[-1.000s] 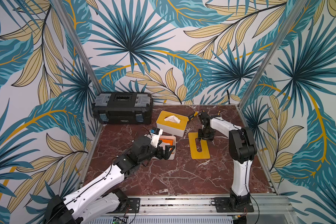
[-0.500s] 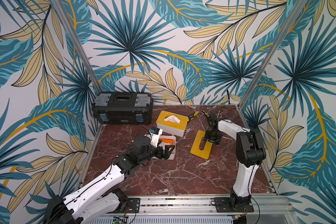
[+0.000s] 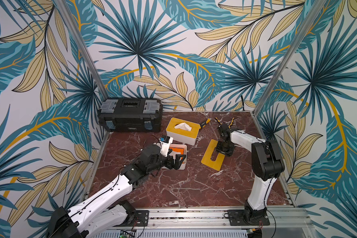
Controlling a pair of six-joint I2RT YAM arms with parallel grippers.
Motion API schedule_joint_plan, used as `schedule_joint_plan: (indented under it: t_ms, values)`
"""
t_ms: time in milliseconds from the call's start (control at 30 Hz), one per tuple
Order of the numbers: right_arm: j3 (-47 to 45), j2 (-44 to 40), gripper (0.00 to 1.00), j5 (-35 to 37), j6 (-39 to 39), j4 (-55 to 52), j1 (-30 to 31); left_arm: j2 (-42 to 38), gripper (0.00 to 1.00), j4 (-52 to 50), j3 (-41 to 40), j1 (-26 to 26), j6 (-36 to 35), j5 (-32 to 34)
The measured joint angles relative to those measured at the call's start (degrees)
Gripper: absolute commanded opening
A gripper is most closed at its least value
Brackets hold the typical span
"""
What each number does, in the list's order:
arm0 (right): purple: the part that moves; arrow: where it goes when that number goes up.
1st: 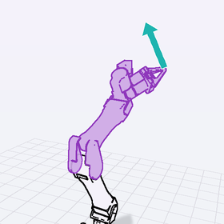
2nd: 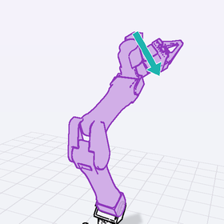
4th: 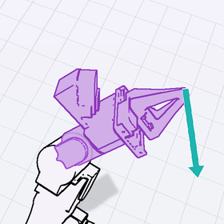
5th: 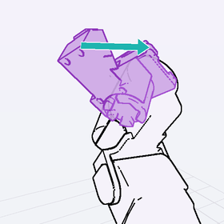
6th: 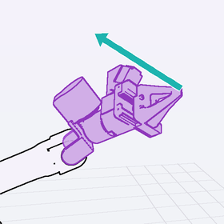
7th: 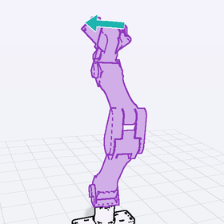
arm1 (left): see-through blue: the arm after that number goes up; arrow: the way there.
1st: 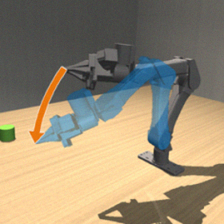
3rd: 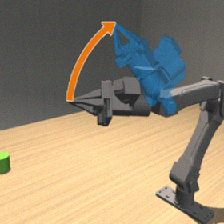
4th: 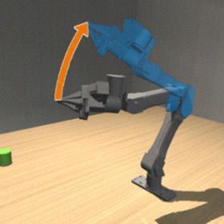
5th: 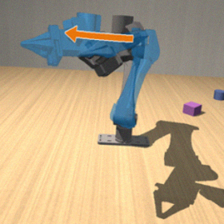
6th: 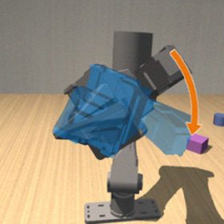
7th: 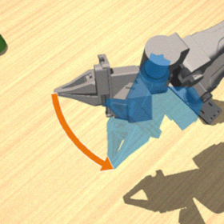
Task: Put the tissue paper into the tissue box
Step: Pick up the box lid from the center of the board.
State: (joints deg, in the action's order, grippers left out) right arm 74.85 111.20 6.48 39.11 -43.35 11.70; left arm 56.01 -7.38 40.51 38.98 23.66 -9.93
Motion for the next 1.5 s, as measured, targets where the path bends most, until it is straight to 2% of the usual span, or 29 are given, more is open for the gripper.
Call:
schedule_joint_plan:
  t_ms: [200, 700, 800, 933, 1000, 1133, 1500]
  values:
    - [-2.64, -1.77, 0.4, 1.44, 3.87, 1.79, 3.21, 0.0, 1.0, 0.42, -0.31, 0.0, 0.17, -0.22]
    - [-11.3, -6.34, 0.41, 8.7, 13.09, 10.82, 9.2, -0.02, 1.0, 0.72, -0.92, 0.0, 0.31, -0.33]
    - [-12.41, -6.82, 0.33, 10.86, 14.8, 12.24, 10.38, -0.02, 1.0, 0.74, -0.94, 0.0, 0.33, -0.33]
    - [-12.72, -6.84, 0.12, 12.0, 16.13, 12.85, 11.02, -0.11, 1.0, 0.68, -0.94, 0.0, 0.33, -0.24]
    - [-12.72, -6.82, 0.07, 12.2, 16.28, 12.87, 11.13, -0.85, 1.0, 0.31, -1.01, 0.0, 0.26, 0.22]
    - [-12.85, -6.91, 0.0, 12.44, 16.44, 13.09, 11.26, -7.08, 1.0, -1.11, -2.38, 0.0, 0.09, 4.24]
    - [-18.18, -11.21, 0.0, 10.16, 17.11, 18.95, 11.65, -36.48, 1.0, -2.4, -14.43, -0.04, 0.83, 25.22]
